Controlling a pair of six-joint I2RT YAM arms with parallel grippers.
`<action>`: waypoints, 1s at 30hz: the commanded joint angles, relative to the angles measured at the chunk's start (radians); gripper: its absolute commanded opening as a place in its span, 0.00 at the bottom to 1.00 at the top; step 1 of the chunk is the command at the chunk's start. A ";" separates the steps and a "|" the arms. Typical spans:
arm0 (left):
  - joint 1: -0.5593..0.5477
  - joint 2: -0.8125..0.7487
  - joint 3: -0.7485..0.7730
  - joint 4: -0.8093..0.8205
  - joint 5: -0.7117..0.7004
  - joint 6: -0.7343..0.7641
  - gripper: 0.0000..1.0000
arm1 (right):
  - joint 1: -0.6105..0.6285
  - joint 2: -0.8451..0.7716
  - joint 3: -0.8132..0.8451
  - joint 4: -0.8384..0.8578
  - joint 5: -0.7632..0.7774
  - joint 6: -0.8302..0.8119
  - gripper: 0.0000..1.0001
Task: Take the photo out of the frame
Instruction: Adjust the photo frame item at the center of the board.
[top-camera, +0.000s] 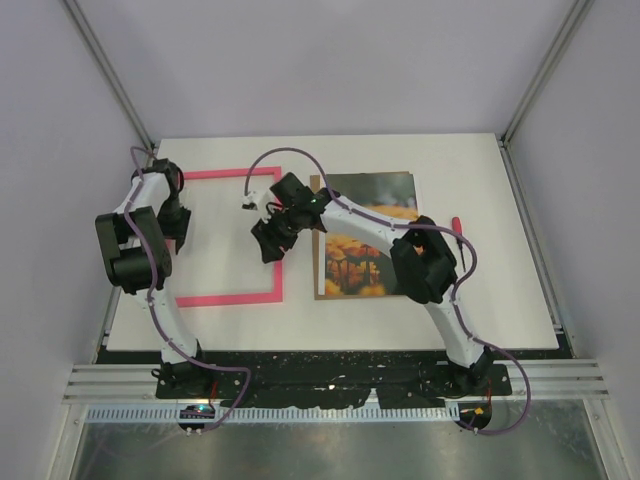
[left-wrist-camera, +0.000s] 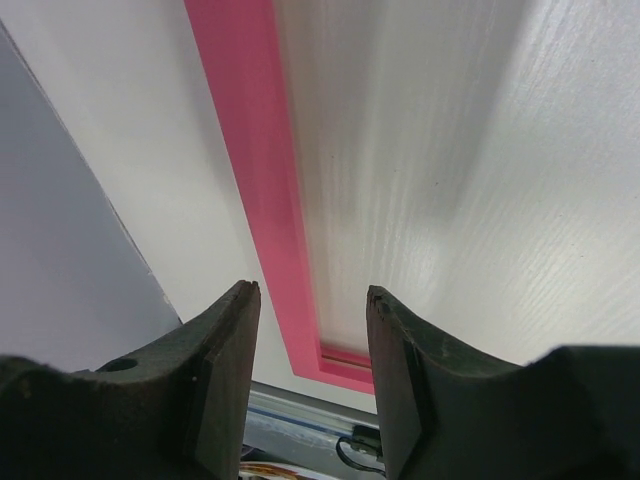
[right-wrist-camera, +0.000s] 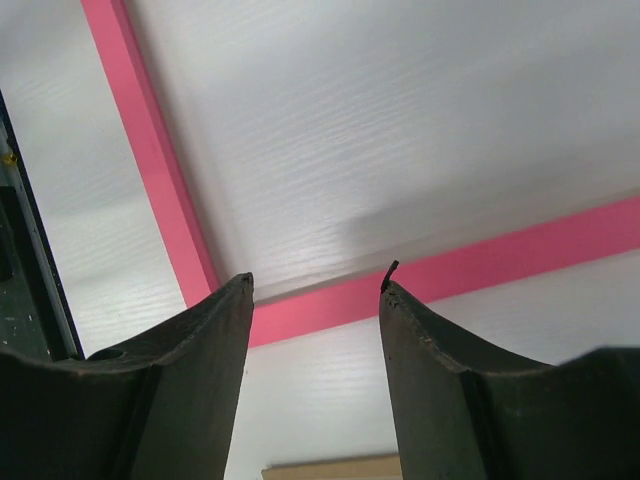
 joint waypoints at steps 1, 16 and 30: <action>-0.003 -0.009 0.035 -0.019 -0.056 0.017 0.51 | -0.009 -0.141 -0.057 0.023 0.061 -0.098 0.59; -0.045 0.044 0.092 -0.083 -0.180 0.021 0.52 | -0.018 -0.061 -0.102 -0.081 0.169 -0.228 0.59; -0.060 0.034 0.098 -0.097 -0.175 0.005 0.52 | 0.008 0.109 0.097 -0.212 0.109 -0.245 0.59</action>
